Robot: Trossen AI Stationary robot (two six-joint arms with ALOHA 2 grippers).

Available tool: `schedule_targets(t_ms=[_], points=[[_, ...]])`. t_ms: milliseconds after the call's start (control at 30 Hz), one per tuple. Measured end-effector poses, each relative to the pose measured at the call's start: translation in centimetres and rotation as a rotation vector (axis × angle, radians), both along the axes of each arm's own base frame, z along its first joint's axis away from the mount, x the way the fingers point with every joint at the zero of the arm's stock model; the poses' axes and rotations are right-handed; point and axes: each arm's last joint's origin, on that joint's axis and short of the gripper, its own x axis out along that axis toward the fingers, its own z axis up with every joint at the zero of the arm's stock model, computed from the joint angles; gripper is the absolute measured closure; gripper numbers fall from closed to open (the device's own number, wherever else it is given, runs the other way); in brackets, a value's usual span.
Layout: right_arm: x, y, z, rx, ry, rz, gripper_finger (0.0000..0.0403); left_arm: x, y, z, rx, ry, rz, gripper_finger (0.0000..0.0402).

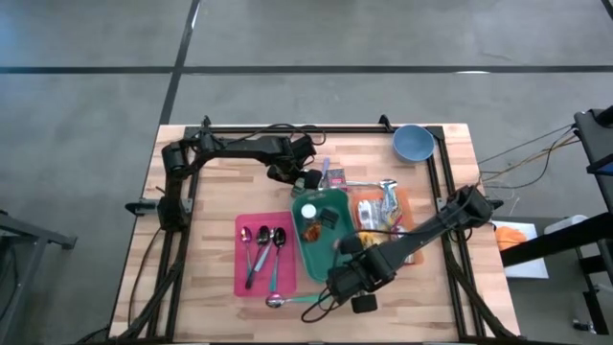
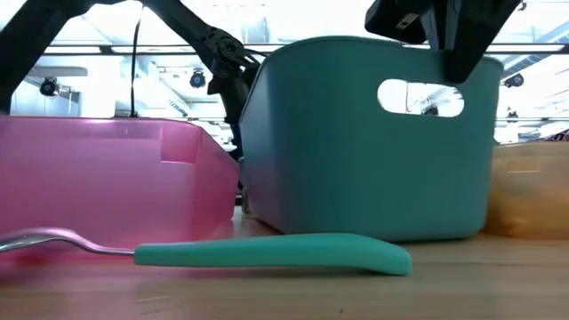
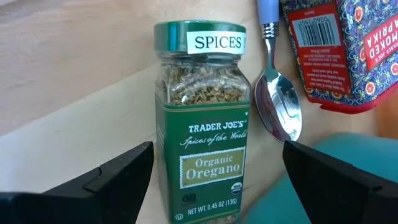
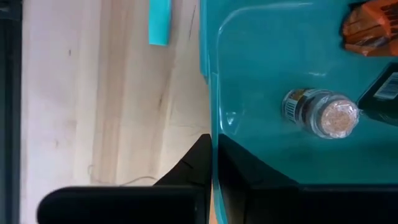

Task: Pick & Place Food Item
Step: Put the green seasoning bottle into the green bin

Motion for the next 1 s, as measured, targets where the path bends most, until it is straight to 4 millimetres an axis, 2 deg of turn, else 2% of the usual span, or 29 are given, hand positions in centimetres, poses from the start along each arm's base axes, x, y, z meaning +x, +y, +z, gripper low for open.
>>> schedule_targets(t_ms=[233,367,700,1000], points=[[-0.2,0.9,0.1,0.055,-0.003,-0.002,0.0388,-0.1,-0.1,0.0,0.004,0.024,0.02,0.0041],[-0.1,1.0,0.3,0.067,-0.011,0.001,0.0388,-0.2,-0.2,-0.1,0.062,0.06,0.041,0.0041],[0.3,1.3,2.0,0.092,-0.062,0.009,0.0388,0.0,0.0,0.0,0.102,0.048,0.058,0.0041],[0.4,1.4,0.8,0.103,-0.016,0.013,0.0388,0.0,-0.1,-0.1,0.103,0.049,0.055,0.0041]])
